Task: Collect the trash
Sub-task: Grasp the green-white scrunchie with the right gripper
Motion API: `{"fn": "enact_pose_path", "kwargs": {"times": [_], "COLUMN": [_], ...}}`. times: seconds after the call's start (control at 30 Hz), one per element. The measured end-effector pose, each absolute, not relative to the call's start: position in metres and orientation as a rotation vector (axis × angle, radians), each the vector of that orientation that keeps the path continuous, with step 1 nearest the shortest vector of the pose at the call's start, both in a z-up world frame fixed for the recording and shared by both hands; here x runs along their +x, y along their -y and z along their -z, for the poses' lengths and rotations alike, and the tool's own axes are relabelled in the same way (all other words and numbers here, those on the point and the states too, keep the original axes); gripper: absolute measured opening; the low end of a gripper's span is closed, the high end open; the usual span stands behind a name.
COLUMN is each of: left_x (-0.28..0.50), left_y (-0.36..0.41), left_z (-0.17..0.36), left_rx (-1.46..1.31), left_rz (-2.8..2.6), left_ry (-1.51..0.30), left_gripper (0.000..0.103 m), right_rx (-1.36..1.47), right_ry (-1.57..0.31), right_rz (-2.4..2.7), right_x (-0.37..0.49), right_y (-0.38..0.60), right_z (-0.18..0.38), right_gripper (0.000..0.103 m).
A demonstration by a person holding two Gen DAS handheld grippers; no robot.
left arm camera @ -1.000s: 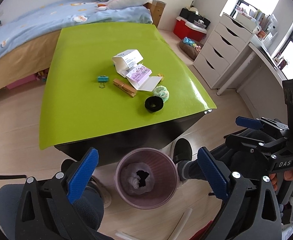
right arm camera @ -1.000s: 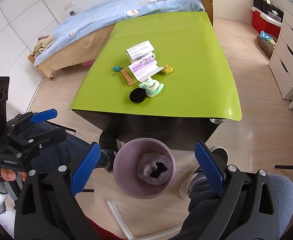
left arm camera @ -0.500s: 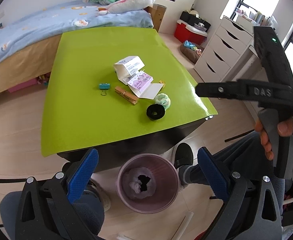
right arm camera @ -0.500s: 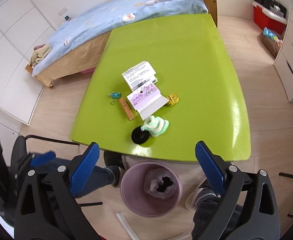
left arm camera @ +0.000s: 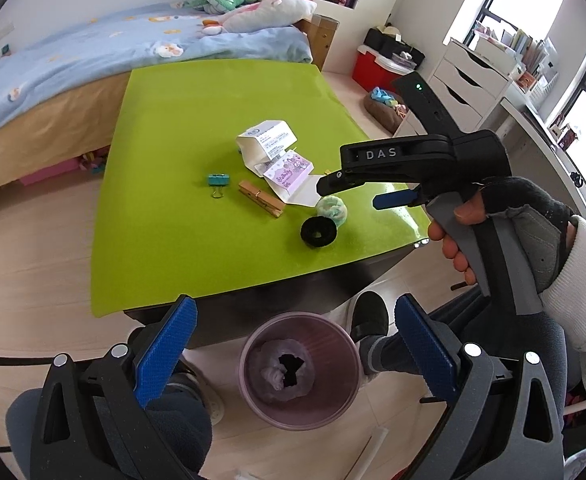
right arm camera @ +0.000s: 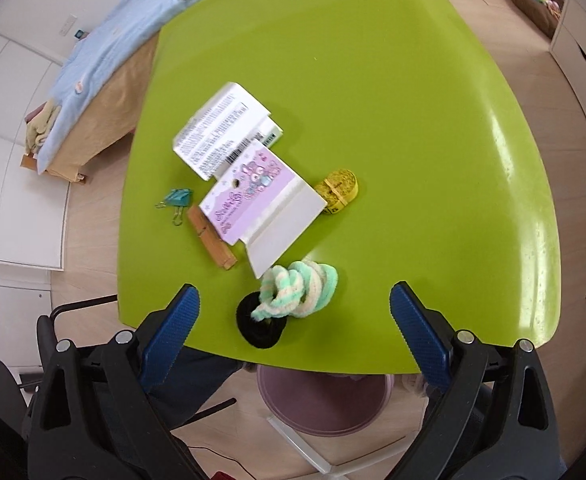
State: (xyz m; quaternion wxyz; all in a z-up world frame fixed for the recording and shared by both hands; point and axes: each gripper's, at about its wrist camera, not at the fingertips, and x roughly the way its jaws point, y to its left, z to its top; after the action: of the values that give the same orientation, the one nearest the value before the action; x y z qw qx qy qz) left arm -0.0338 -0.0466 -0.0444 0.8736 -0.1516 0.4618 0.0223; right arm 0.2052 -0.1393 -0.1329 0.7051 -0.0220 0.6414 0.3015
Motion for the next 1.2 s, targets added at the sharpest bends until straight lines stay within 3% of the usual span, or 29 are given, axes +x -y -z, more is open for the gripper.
{"fn": "enact_pose_path", "kwargs": {"times": [0.13, 0.27, 0.37, 0.53, 1.2], "left_x": [-0.033, -0.030, -0.027, -0.017, 0.072], "left_y": [0.045, 0.045, 0.046, 0.048, 0.066], "left_z": [0.046, 0.047, 0.048, 0.049, 0.084], "left_rx": [-0.320, -0.320, -0.318, -0.315, -0.258], "left_rz": [-0.046, -0.042, -0.037, -0.029, 0.015], "left_ry": [-0.967, -0.971, -0.972, -0.978, -1.122], "left_gripper": [0.095, 0.095, 0.095, 0.095, 0.095], "right_rx": [-0.064, -0.057, -0.052, -0.036, -0.054], "right_ry": [-1.444, -1.452, -1.442, -1.406, -1.304], "right_rz": [-0.666, -0.666, -0.668, -0.677, -0.674], "right_x": [0.203, 0.203, 0.204, 0.204, 0.202], "right_y": [0.137, 0.140, 0.144, 0.153, 0.189], "right_z": [0.141, 0.146, 0.145, 0.135, 0.100], "right_gripper": [0.070, 0.035, 0.020, 0.012, 0.012]}}
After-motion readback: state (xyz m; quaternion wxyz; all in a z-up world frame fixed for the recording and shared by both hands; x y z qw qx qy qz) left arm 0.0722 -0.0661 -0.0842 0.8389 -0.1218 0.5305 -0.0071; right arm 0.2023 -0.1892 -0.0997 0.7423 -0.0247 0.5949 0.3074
